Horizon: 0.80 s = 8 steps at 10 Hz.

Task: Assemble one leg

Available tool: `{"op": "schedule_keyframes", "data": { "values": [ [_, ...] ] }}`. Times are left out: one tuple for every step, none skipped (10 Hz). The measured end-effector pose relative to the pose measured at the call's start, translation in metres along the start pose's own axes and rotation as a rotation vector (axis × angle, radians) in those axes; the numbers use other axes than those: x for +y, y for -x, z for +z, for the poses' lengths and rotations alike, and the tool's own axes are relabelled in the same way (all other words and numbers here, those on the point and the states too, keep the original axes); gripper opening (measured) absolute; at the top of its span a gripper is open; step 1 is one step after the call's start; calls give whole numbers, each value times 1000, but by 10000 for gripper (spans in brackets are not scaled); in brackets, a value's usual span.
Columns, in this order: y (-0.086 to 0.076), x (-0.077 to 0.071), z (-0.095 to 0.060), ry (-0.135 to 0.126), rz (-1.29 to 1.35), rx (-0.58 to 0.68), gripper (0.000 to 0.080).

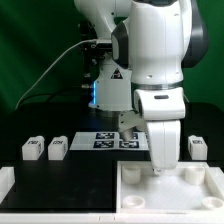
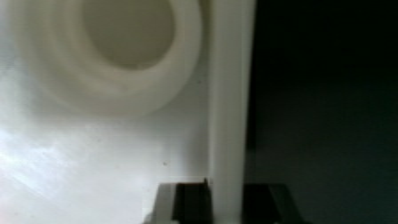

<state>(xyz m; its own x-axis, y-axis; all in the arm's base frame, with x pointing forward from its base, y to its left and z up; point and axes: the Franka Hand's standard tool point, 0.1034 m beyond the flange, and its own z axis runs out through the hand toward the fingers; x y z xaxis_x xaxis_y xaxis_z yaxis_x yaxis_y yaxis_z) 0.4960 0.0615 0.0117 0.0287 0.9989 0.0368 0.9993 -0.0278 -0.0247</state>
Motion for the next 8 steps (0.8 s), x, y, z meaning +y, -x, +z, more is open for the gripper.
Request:
{"op": "schedule_keyframes", "data": {
  "values": [
    [0,0,0,-19,10,-5,62],
    [0,0,0,-22,13,-6,62],
    [0,0,0,-21,13,-6,62],
    [1,0,0,-21,12,-6,62],
    [1,0,1,-22,13,-6,256],
    [1,0,1,-22,14,-6,256],
    [2,0,1,-22,15,-6,435],
    [2,0,1,-22,15,-6,435]
  ]
}}
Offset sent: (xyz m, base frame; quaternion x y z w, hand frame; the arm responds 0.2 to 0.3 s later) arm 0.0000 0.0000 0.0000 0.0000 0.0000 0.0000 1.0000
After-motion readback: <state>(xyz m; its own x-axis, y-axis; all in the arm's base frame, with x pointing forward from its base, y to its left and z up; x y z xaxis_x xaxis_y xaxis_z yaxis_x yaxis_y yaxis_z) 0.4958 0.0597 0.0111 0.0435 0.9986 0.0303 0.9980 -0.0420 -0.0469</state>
